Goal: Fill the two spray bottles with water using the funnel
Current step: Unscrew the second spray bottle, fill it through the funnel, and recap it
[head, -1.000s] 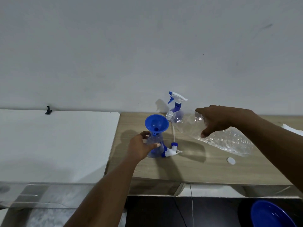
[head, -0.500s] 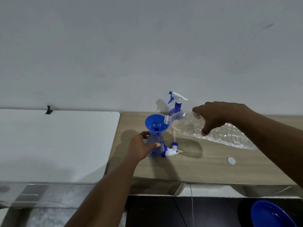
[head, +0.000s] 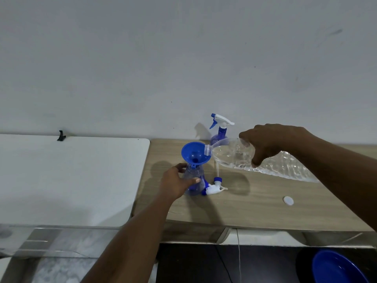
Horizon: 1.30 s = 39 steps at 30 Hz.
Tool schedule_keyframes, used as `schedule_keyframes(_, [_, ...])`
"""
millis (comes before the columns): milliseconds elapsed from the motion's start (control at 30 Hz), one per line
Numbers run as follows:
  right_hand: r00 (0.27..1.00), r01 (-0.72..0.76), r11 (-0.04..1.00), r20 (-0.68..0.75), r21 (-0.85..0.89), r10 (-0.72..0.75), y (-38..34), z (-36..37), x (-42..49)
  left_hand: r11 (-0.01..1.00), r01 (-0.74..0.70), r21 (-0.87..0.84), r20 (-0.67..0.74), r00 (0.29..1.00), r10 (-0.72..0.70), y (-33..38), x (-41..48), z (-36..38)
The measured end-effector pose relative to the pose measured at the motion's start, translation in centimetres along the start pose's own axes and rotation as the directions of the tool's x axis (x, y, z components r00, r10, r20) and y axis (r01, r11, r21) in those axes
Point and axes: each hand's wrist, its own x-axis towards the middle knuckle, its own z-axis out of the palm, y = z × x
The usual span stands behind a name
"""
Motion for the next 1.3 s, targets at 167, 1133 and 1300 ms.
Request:
schedule_keyframes(167, [1.0, -0.019, 1.0, 0.008, -0.011, 0.019, -0.3, -0.4, -0.3, 1.0, -0.002, -0.01, 0.002, 1.0, 0.002, -0.1, 0.1, 0.0])
schedule_keyframes(1133, [1.0, -0.011, 0.998, -0.002, -0.067, 0.011, -0.1, -1.0, -0.3, 0.999, -0.026, 0.025, -0.011, 1.0, 0.026, -0.6, 0.5, 0.2])
schedule_keyframes(1300, [1.0, -0.015, 0.998, 0.005, -0.066, 0.015, 0.0, -1.2, -0.5, 1.0, -0.017, 0.018, -0.01, 1.0, 0.017, -0.7, 0.6, 0.3])
